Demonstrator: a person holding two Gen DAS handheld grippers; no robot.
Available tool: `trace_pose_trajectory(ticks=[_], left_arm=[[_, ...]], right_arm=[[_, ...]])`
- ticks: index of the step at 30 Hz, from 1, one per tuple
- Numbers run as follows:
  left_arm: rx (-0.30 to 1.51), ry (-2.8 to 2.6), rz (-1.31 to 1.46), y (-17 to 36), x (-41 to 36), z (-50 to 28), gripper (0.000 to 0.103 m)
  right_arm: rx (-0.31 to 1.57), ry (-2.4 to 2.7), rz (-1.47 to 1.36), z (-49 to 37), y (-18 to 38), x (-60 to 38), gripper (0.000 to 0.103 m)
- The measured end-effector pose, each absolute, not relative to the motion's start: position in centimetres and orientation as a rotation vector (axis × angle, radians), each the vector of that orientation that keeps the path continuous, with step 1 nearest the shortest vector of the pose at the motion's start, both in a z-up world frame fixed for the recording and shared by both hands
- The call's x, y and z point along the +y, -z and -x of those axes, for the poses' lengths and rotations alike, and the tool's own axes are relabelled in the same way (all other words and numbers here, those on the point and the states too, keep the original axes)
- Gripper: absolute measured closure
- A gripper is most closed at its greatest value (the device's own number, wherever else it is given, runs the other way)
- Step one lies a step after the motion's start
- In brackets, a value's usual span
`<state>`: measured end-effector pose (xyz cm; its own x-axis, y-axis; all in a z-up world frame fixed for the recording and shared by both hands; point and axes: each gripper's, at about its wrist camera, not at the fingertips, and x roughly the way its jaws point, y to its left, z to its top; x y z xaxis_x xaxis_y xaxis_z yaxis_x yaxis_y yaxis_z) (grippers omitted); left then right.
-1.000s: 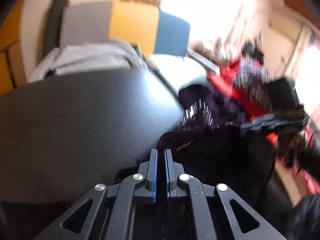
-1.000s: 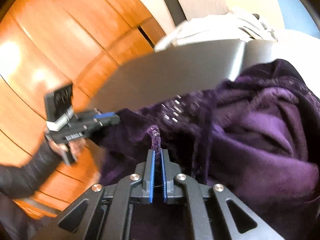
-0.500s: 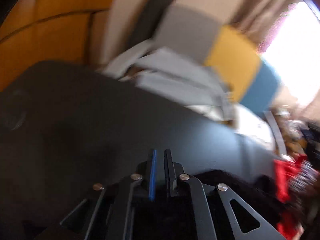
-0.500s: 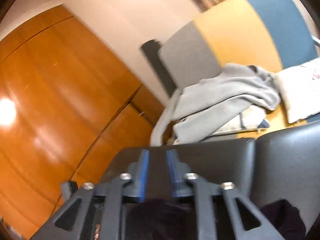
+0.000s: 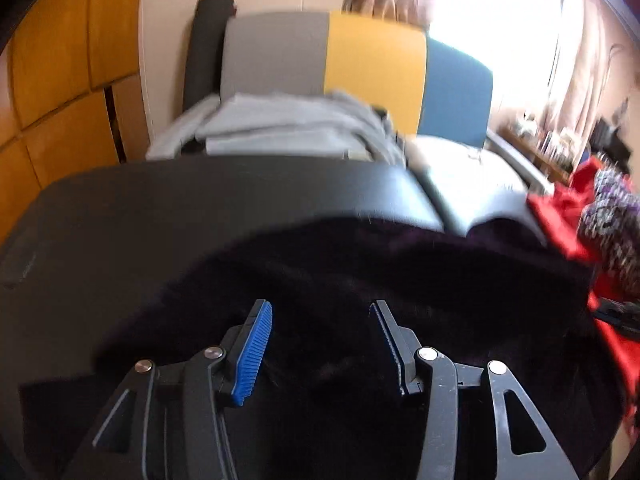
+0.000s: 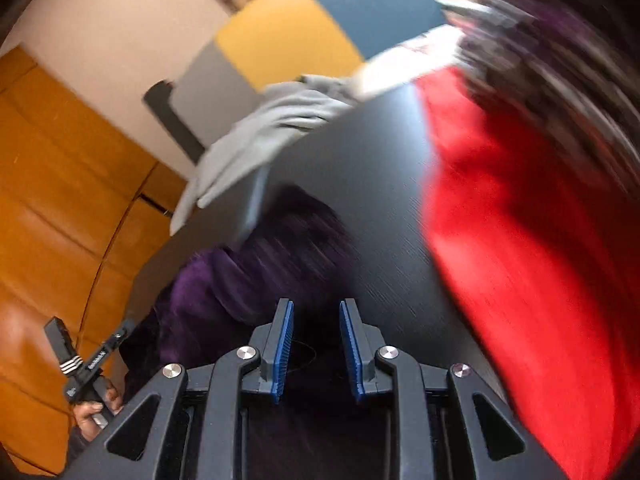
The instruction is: Fold clothes
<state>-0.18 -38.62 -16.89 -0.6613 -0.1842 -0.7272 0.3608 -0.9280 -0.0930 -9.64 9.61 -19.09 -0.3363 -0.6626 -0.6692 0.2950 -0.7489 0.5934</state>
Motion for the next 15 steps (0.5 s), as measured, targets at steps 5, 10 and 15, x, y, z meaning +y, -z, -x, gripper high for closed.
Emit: trace_pose_trajectory(ticks=[5,10,15], left_arm=[[0.351,2.412,-1.162,21.2,-40.7,0.9,0.037],[0.374,2.295,-1.129,22.0,-44.9,3.1,0.03],[0.287,2.193,-1.111,21.8,-49.4,7.4,0.026]], right_arm=[[-0.32,1.991,-1.304,5.9,20.4,8.1,0.078],[-0.185,1.928,-1.259,4.2,20.9,3.5,0.074],[-0.31,1.788,-1.24,4.5,22.2,0.3,0.074]])
